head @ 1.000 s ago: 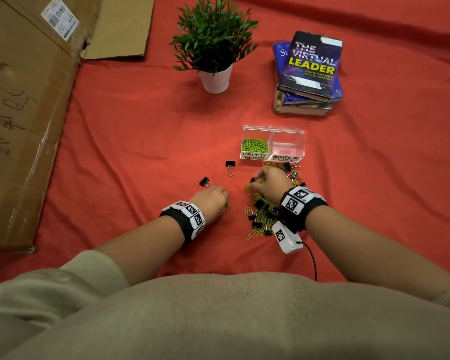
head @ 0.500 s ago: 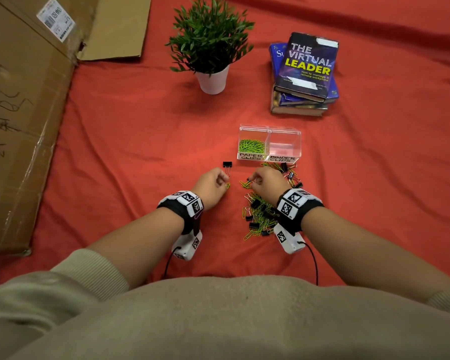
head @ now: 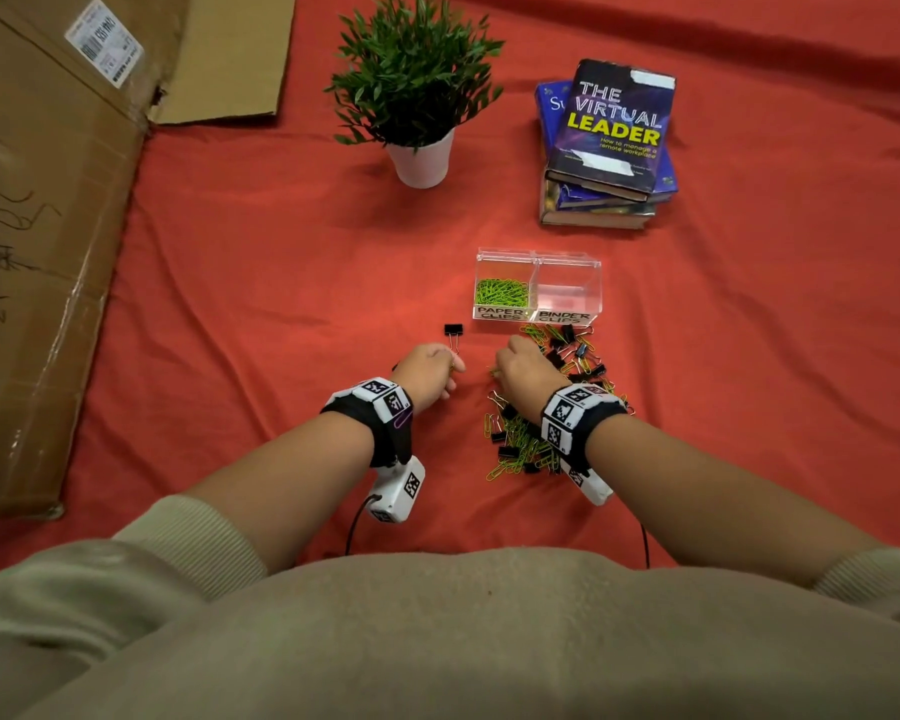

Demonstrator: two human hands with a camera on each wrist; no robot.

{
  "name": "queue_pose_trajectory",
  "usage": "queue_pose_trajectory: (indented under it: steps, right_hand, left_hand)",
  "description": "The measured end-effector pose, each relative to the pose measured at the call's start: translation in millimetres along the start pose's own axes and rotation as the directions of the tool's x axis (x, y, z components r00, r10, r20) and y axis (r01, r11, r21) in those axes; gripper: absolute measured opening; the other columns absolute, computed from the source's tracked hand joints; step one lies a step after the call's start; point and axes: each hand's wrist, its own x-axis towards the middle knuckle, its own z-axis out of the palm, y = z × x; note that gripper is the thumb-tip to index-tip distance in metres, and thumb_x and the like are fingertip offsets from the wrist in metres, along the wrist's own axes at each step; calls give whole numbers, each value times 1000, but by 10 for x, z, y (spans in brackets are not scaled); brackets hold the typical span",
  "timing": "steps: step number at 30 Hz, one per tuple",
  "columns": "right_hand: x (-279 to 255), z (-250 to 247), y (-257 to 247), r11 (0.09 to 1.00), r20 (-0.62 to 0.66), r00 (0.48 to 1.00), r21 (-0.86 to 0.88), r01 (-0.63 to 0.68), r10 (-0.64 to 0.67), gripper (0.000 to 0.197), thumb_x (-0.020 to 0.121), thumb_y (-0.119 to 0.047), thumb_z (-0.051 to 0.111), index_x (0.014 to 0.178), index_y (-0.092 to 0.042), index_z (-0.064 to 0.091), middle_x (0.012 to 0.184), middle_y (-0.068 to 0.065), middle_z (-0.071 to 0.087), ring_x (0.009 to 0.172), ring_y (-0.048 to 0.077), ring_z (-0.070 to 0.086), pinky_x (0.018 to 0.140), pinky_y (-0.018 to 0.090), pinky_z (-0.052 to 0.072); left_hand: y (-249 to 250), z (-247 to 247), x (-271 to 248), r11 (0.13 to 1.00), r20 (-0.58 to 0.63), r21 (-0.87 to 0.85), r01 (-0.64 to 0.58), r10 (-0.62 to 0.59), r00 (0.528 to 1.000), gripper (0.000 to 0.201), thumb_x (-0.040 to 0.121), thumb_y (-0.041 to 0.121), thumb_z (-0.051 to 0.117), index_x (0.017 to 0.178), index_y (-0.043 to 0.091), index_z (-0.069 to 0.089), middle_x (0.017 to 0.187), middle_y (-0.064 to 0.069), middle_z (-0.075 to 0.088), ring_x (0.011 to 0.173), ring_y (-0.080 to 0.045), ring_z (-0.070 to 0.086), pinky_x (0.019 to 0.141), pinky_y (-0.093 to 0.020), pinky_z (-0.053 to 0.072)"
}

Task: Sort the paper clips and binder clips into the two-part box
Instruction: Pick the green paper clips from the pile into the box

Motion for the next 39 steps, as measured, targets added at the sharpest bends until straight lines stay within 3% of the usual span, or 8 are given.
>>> queue_pose_trajectory:
  steps: [6,11,16,20,22,26,28,39]
  right_hand:
    - [-72,-354,80,807,43,958,528,-263,284,10,94,-19,53,95,-11,60,86,1,61,72,14,55,61,24,46]
    - [-198,-539,285,370,201,930,875,-311,308,12,91,-4,55,101,-5,62,82,4,59,70,15,55,67,27,50]
    - [-317,-592,391,-1,313,914,946,-324,256,30,93,4,43,121,3,54,85,7,54,71,18,55,65,24,50]
    - [-354,-608,371,-165,343,904,937,-309,256,19,93,-7,36,97,-4,55,78,7,51,66,18,53,60,27,46]
    - [-343,-619,338,-78,350,898,937,-342,268,15,94,-13,41,88,-6,54,74,6,52,62,17,51,58,27,42]
    - [-326,-472,303,685,192,930,633,-361,313,16,92,-23,53,89,-11,63,79,-1,59,64,15,53,58,25,44]
    - [-347,-375,270,869,163,960,412,-275,226,14,90,-23,55,89,-14,66,85,-3,63,71,16,58,60,25,46]
    - [-360,-355,168,966,79,979,165,-201,190,22,88,-17,53,110,-17,55,66,-4,52,55,14,48,46,24,34]
  left_hand:
    - [73,86,-27,997,42,72,4,-7,999,36,95,10,30,67,19,50,60,0,53,49,-13,43,50,-23,33]
    - [79,195,-39,990,80,137,-19,9,997,35,96,12,30,68,20,49,59,1,47,50,-14,42,47,-22,31]
    - [82,308,-21,908,132,382,-171,129,983,18,94,26,46,78,18,48,68,4,50,65,-17,47,62,-29,37]
    - [45,350,-10,703,283,603,-378,254,925,14,88,22,57,99,14,57,101,-6,63,92,-23,58,79,-31,45]
    - [24,342,-2,618,344,654,-437,271,899,18,88,20,59,104,14,57,109,-8,60,100,-25,57,85,-32,45]
    - [6,299,0,572,333,699,-428,269,904,15,89,21,59,103,14,58,112,-7,57,103,-26,56,87,-35,46]
    - [3,257,19,577,302,705,-413,283,911,12,90,20,57,100,14,58,111,-7,57,103,-26,56,87,-35,45]
    - [-26,152,-79,663,84,688,-295,330,940,23,86,21,55,107,14,50,112,-9,61,103,-30,59,85,-38,49]
